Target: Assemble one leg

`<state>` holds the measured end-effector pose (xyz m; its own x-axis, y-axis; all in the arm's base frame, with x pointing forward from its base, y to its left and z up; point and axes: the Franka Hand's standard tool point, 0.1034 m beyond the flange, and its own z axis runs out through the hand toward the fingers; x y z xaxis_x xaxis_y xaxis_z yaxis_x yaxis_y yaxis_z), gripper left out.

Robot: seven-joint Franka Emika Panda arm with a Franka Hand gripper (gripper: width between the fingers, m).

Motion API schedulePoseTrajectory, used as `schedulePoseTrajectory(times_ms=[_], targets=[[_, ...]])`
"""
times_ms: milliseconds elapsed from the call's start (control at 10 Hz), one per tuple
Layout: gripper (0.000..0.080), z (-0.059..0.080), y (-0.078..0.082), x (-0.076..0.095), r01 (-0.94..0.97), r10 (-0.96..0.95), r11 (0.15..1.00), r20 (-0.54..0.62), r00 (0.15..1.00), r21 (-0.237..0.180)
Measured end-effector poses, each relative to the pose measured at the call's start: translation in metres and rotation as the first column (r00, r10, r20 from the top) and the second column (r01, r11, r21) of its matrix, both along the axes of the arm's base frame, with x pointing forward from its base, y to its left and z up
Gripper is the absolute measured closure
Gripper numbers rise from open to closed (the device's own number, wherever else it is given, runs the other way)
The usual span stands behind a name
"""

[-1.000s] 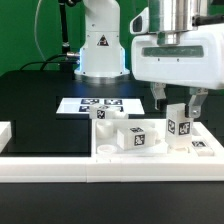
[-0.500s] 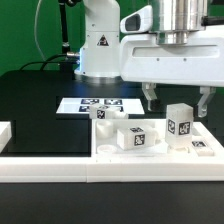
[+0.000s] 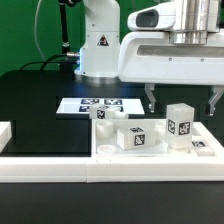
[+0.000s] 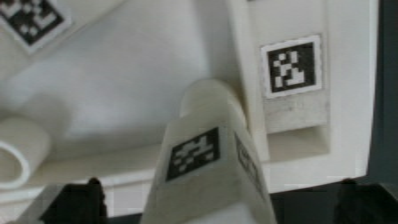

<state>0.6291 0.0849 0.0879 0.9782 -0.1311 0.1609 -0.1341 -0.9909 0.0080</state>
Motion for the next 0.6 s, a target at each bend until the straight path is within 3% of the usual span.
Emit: schedulePoseTrajectory(times_ms=[200, 400, 600], targets=[[0.0151, 0.0005, -0.0002, 0.0006, -0.146, 0.146, 0.989, -0.006, 0.989, -0.027], [0.0151, 0.0004, -0.0016, 0.0006, -0.167, 0.167, 0.986, -0.007, 0.986, -0.030], [0.0408, 0.0003, -0.0017, 0.0005, -0.158, 0.158, 0.987, -0.007, 0.987, -0.029]])
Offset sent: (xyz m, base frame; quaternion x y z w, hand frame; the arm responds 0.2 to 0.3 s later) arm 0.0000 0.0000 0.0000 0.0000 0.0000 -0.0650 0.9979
